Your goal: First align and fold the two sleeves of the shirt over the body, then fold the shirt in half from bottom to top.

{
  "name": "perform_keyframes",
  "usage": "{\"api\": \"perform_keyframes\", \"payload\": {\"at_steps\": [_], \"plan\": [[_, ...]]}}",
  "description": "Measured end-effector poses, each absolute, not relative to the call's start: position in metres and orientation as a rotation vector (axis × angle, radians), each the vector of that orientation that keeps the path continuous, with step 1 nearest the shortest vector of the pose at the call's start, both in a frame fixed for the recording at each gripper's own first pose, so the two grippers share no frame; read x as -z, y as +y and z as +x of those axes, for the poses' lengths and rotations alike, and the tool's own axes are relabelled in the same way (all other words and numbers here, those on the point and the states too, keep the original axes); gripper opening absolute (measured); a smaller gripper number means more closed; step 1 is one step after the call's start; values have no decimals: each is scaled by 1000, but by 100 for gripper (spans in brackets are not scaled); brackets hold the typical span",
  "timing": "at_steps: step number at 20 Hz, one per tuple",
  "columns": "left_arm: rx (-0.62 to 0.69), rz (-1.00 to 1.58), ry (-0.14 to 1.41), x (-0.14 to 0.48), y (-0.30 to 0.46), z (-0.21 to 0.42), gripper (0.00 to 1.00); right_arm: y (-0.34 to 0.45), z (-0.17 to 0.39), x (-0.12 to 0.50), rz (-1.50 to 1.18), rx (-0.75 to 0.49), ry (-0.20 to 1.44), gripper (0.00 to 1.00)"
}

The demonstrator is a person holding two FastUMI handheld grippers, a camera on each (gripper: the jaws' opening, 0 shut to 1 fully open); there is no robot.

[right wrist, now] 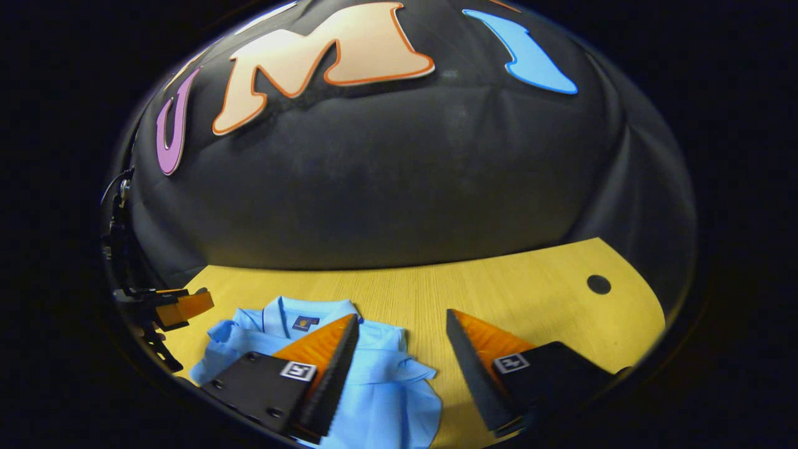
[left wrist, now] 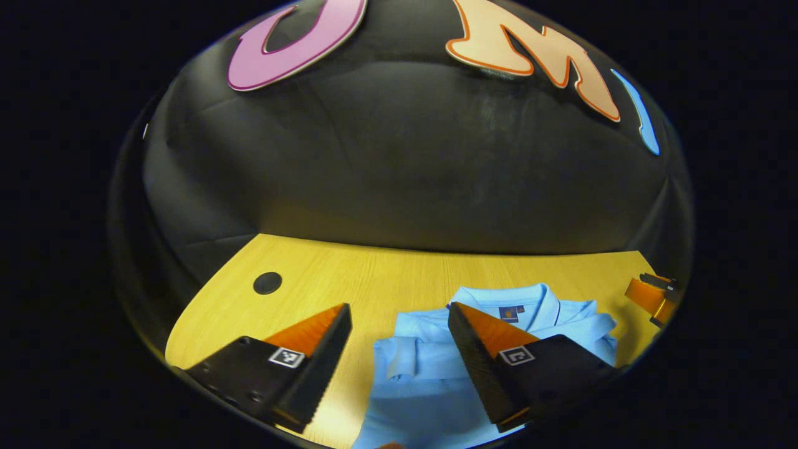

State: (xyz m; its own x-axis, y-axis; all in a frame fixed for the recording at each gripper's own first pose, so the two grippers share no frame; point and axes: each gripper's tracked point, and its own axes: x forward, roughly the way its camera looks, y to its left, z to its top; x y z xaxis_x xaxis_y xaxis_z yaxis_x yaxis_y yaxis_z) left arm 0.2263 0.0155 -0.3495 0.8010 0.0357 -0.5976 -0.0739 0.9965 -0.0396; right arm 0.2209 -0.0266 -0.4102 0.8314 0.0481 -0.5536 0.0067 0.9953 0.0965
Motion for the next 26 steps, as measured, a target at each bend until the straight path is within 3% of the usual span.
{"api": "perform_keyframes", "payload": {"at_steps": [1,8,13,20,26], "plan": [[-70,-72,597,330,21,222,93,-28,217,388,84,-26,548,97],[-34,-33,314,168,26,153,95,-12,143,226,-44,-39,247,98],[-1,18,180,84,29,79,94,6,62,151,-15,-35,171,99],[5,9,116,36,40,-25,94,20,-43,94,-30,-13,106,99],[-4,-16,68,10,52,-65,94,44,-90,60,-34,-15,70,99]]}}
